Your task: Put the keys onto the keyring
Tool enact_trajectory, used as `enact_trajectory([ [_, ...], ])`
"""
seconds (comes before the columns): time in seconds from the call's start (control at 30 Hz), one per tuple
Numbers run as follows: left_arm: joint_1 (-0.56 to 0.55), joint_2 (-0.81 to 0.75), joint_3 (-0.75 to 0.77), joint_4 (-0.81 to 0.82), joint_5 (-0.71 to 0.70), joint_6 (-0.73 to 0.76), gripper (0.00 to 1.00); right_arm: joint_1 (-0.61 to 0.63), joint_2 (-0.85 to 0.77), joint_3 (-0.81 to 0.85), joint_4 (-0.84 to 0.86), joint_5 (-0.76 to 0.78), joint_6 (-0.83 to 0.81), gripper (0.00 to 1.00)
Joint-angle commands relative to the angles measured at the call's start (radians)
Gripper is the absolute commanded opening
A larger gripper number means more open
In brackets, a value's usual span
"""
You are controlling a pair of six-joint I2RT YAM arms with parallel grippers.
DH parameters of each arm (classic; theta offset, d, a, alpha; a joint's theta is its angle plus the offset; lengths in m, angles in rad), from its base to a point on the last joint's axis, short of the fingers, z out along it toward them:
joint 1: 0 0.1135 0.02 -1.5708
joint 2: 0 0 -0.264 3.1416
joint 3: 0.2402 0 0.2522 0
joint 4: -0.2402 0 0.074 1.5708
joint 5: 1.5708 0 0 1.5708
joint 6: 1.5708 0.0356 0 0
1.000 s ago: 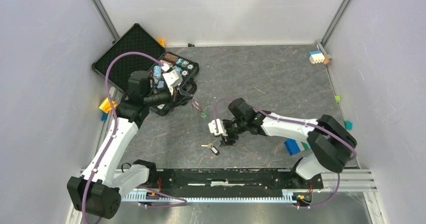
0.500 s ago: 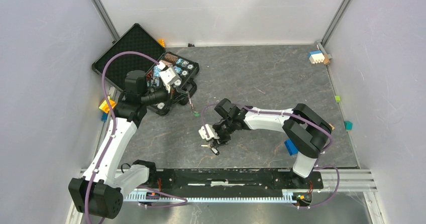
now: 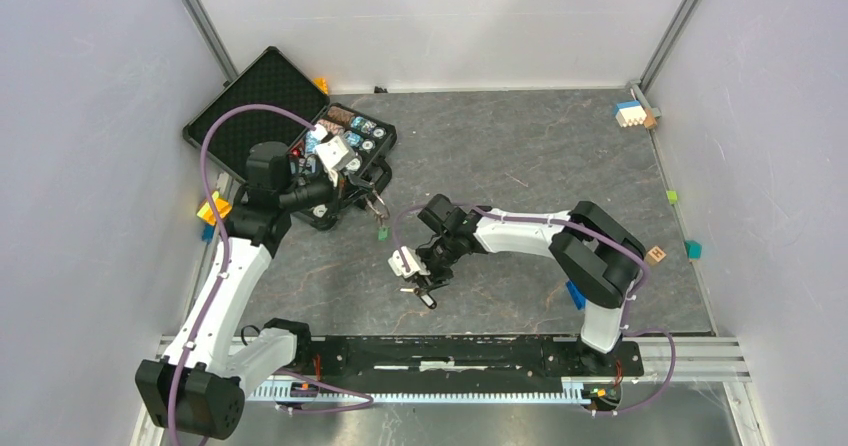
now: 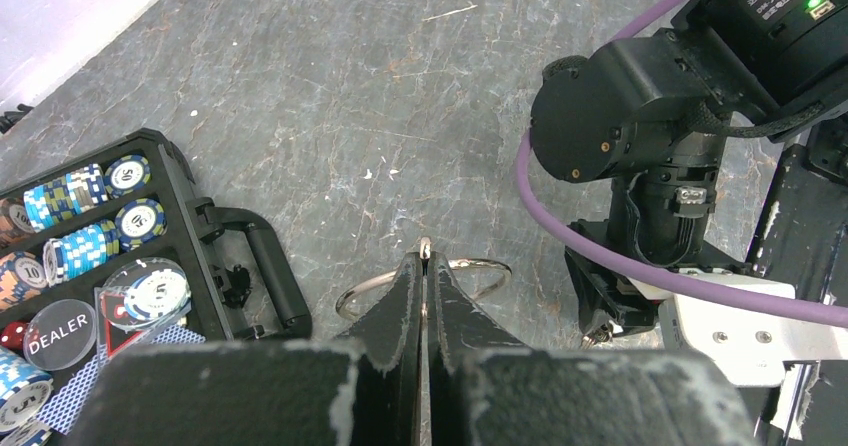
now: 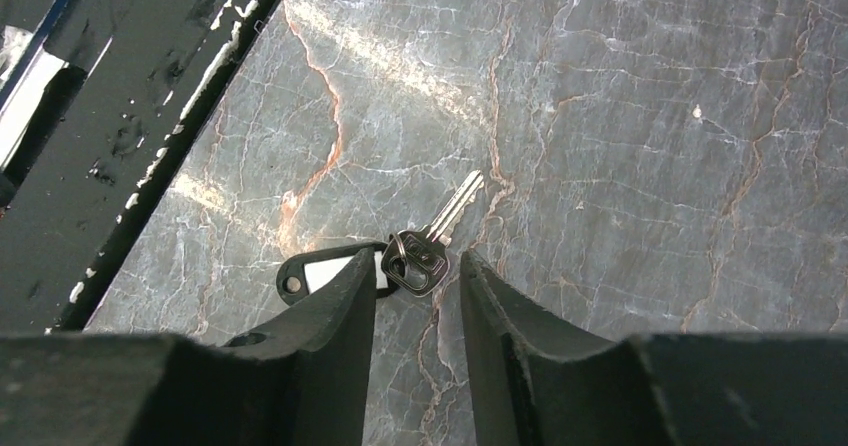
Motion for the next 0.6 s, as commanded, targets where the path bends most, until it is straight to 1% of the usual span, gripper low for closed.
enact_trajectory([
  [0.0, 0.008, -0.032, -0.005, 0.046, 0.016, -0.011, 0.02, 0.011, 0.026, 0.055, -0.044, -0.037, -0.035, 0.40],
  [0.2, 0.008, -0.035, -0.007, 0.050, 0.017, -0.015, 0.02, 0.015, 0.030, 0.055, -0.055, -0.036, -0.044, 0.36],
  [0.4, 0.008, -0.039, -0.009, 0.054, 0.017, -0.019, 0.02, 0.016, 0.032, 0.055, -0.054, -0.031, -0.046, 0.29],
  [0.57, 0.008, -0.047, -0.014, 0.056, 0.020, -0.023, 0.02, 0.017, 0.033, 0.055, -0.054, -0.032, -0.042, 0.26],
])
